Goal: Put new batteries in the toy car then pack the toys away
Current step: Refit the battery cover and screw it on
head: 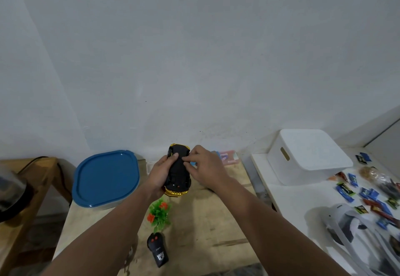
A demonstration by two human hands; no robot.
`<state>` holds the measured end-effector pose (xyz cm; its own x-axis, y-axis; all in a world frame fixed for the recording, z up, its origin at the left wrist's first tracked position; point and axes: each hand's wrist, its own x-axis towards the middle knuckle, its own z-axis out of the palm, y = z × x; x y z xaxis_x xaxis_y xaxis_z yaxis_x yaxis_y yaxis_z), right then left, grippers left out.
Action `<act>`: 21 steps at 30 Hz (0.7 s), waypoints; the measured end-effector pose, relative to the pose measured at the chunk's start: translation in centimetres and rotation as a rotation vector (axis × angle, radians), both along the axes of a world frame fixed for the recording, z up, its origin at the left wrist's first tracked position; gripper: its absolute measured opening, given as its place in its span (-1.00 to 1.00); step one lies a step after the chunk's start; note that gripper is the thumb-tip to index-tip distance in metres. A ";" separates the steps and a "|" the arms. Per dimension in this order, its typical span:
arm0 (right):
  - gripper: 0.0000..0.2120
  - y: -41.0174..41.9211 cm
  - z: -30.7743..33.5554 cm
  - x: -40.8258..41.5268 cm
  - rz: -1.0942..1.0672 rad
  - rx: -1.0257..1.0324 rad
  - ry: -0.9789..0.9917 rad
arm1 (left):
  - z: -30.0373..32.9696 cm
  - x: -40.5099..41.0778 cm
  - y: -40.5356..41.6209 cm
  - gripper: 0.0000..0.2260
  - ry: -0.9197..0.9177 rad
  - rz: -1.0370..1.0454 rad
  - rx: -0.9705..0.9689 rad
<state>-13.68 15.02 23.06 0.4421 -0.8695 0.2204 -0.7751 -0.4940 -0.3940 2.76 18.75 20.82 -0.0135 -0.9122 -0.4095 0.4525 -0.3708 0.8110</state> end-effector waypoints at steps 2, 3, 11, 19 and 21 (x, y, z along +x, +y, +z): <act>-0.74 -0.2 -0.5 -0.6 0.046 -0.096 0.068 | 0.1 -0.4 -0.3 -0.76 -0.022 0.002 0.009; -0.72 -0.4 -0.8 -0.9 0.069 -0.125 0.092 | 0.0 -0.6 -0.4 -0.77 -0.035 0.000 0.015; -0.66 -1.4 -3.2 -3.2 0.112 -0.100 -0.021 | -1.2 -2.5 -1.7 -0.76 -0.074 -0.031 0.032; -0.44 -3.6 -3.6 -5.5 0.046 0.083 -0.147 | -2.2 -5.0 -3.8 -0.71 -0.038 -0.062 0.023; -0.42 -3.6 -3.3 -5.4 0.013 0.103 -0.173 | -2.1 -5.3 -4.0 -0.74 -0.013 -0.057 0.020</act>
<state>-19.13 11.38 19.72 0.4163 -0.8860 0.2044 -0.6853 -0.4535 -0.5699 -2.58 14.75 18.73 -0.0593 -0.9017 -0.4282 0.4198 -0.4117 0.8089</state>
